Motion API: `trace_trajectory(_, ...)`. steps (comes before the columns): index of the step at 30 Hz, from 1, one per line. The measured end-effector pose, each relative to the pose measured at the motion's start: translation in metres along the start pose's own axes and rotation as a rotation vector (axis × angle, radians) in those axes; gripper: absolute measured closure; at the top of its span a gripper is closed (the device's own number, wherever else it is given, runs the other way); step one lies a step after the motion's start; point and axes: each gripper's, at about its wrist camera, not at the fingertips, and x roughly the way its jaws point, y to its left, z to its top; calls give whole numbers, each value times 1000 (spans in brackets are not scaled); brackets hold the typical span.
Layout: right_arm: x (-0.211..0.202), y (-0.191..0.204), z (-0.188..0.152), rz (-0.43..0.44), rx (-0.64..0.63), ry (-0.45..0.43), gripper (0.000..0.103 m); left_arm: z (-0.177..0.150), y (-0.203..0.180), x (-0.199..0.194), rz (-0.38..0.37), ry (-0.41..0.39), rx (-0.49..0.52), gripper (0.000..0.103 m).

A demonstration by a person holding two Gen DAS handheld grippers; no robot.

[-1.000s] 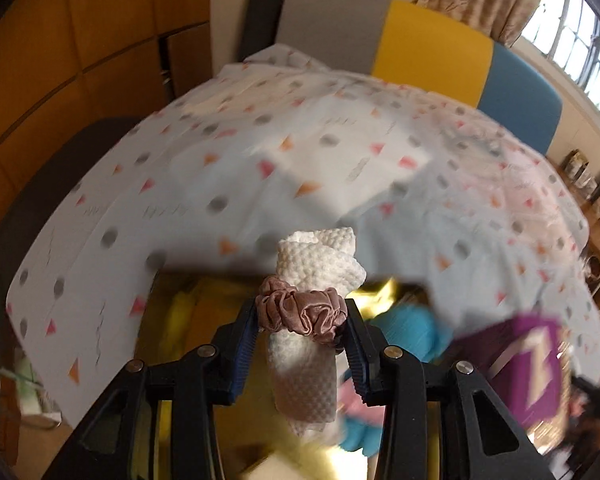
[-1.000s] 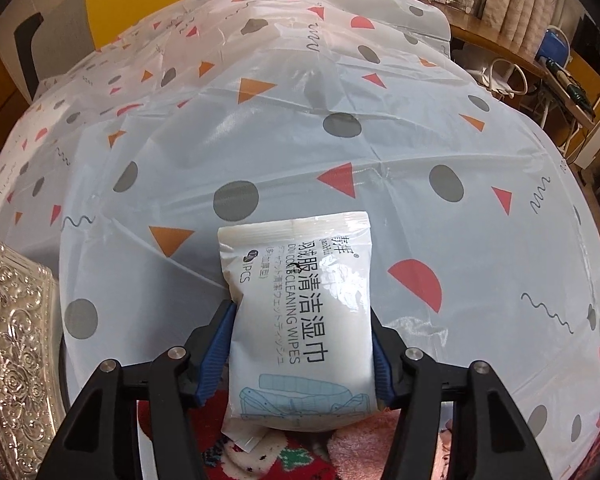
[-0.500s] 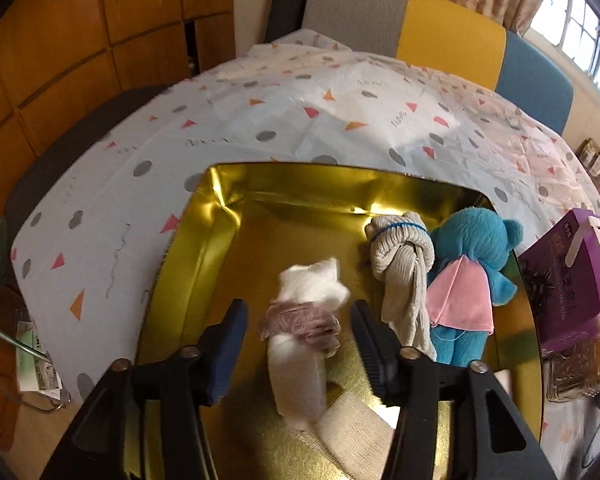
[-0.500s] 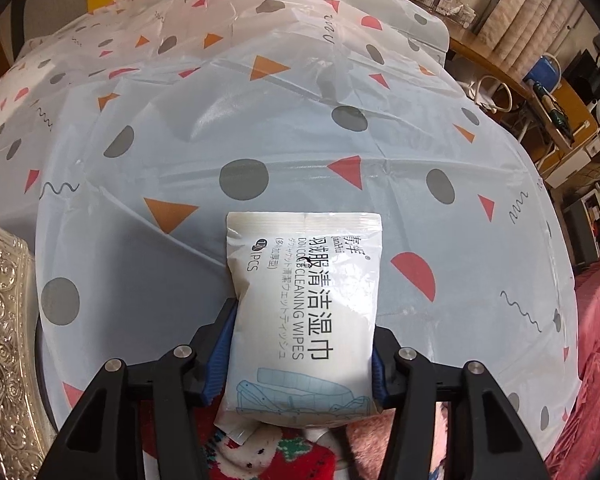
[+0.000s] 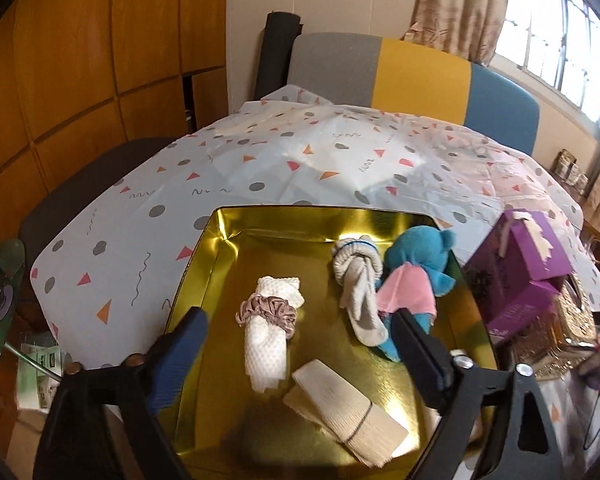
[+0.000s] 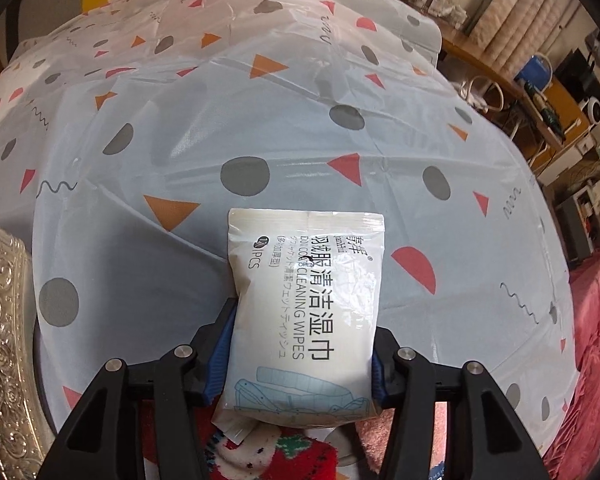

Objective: Organize soft objects
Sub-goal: 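Carry the white wipes packet into the gold tray and release it with the right gripper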

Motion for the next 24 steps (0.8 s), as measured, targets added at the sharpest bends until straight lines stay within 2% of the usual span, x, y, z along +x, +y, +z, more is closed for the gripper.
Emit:
trace_trajectory(6, -5, 13, -3, -60, -15, -28, 52, -3, -6, -15, -40, -11, 11, 3)
trace_trajectory(15, -15, 17, 0, 48, 54, -61, 52, -9, -16, -25, -46, -12, 38, 2)
trace_trajectory(24, -63, 30, 16, 88, 43, -176, 52, -12, -20, -32, -62, -17, 48, 0)
